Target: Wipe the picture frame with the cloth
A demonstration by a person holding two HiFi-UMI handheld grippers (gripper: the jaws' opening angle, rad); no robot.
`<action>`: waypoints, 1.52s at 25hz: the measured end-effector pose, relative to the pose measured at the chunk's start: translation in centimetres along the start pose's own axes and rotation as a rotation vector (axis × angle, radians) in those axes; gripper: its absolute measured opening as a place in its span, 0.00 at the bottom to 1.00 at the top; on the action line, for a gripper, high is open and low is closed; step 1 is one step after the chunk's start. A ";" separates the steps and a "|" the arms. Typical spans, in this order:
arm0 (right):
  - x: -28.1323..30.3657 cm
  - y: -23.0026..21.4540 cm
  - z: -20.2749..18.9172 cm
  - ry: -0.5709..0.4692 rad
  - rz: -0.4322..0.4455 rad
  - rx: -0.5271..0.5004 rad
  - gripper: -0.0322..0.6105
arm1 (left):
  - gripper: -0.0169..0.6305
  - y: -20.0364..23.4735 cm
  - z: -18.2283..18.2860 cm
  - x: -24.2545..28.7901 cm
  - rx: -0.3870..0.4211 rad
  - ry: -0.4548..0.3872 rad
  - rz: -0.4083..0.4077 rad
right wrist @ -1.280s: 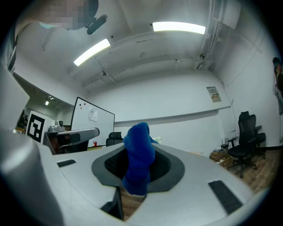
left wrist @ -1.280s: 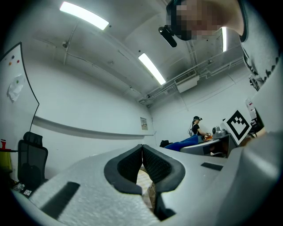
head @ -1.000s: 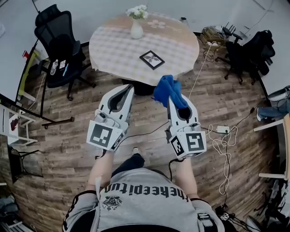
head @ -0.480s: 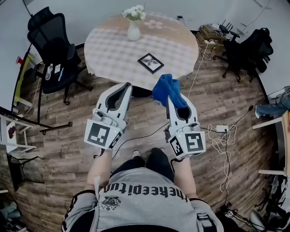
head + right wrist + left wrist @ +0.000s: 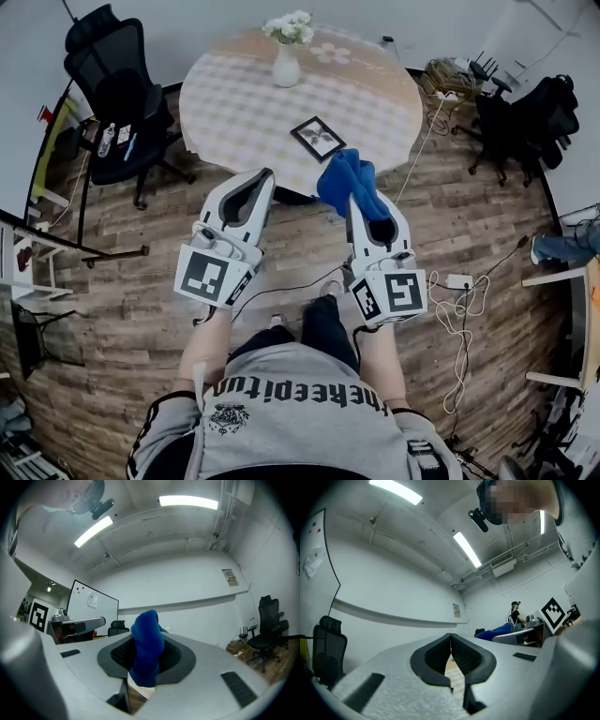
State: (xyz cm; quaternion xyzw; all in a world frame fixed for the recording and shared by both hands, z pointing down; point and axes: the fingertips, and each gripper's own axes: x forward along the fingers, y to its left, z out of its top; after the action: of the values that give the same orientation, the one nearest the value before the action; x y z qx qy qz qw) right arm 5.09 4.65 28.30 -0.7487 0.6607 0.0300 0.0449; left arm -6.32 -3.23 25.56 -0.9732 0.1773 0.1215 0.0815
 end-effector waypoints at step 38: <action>14.0 -13.8 -2.5 0.070 0.376 0.054 0.19 | 0.05 1.6 -5.0 14.5 0.070 0.066 0.359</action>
State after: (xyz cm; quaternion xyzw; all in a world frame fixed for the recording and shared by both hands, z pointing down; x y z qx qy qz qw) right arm 20.46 -7.74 29.67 -0.6111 0.7907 -0.0062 0.0356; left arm 7.33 -10.40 26.26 -0.9260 0.3549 0.0957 0.0865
